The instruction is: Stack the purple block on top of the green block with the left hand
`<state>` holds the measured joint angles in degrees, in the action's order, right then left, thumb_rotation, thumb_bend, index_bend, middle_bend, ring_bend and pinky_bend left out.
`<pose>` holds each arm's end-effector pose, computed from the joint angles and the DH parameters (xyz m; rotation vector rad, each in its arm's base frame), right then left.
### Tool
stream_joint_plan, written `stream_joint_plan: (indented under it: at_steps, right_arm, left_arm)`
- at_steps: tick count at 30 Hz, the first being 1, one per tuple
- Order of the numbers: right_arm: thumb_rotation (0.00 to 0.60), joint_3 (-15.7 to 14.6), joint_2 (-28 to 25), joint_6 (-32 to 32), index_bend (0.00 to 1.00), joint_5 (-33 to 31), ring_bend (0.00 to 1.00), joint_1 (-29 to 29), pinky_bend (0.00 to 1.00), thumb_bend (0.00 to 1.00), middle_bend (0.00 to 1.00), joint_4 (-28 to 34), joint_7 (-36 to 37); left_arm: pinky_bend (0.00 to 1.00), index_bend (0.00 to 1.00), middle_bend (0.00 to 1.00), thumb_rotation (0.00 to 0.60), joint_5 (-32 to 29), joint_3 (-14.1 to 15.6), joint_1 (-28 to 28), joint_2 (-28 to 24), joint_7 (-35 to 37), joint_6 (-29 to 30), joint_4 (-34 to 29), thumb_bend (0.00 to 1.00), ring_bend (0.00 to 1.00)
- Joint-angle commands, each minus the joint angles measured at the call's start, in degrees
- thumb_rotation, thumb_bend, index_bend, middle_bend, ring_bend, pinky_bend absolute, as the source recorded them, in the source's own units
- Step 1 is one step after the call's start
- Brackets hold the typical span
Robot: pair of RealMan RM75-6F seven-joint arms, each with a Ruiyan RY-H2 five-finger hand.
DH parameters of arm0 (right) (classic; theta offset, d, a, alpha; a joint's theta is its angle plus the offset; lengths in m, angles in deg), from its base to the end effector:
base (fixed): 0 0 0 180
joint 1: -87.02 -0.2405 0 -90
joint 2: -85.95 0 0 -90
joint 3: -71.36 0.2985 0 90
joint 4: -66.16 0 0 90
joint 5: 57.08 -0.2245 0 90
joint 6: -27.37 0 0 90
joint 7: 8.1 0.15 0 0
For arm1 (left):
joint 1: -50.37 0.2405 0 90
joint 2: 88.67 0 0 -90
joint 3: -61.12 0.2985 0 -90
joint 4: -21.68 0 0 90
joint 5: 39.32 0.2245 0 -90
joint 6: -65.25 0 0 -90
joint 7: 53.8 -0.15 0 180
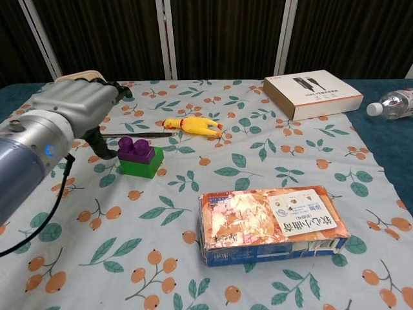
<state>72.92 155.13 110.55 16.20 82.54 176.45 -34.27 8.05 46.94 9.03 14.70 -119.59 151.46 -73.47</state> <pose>-0.3100 -0.1739 0.1084 1.3518 -1.0455 0.6836 -0.1305 0.3362 -0.0496 -1.5606 -0.6926 -0.6179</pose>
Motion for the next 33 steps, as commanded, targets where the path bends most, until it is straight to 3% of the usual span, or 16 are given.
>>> stream_joint_plan:
  at_steps: [1,10,19,27,33]
  right_arm:
    - [0.6,0.0,0.0,0.3,0.18,0.3,0.22,0.2,0.0,0.15,0.08,0.0,0.0]
    - [0.6,0.2,0.2,0.8,0.18,0.2,0.22,0.4,0.0,0.15,0.08,0.2,-0.5]
    - [0.6,0.5,0.2,1.6,0.18,0.7,0.22,0.8,0.0,0.15,0.08,-0.4,0.2]
    - [0.6,0.5,-0.1,1.9,0.18,1.6,0.22,1.0,0.0,0.15,0.08,0.1,0.3]
    - [0.6,0.9,0.1,1.2,0.18,1.1,0.22,0.4,0.0,0.15,0.08,0.3,-0.4]
  left_arm:
    - [0.07,0.1,0.04,0.6,3.9,4.4,5.9,-11.3,7.2,0.5,-9.2,0.26,0.0]
    - [0.07,0.12,0.06,0.6,17.5,12.5,14.9,-26.3,27.9,-0.6,-12.2,0.26,0.0]
    - [0.06,0.13,0.07,0.6,29.4,18.3,23.7,-28.8,41.3,6.2,-6.1,0.26,0.0]
    - [0.06,0.14,0.08,0.6,35.2,18.6,27.2,-28.0,41.4,9.7,-1.3,0.26,0.0]
    - [0.06,0.14,0.08,0.6,35.8,17.9,28.2,-27.6,39.3,8.7,-0.8,0.26,0.0]
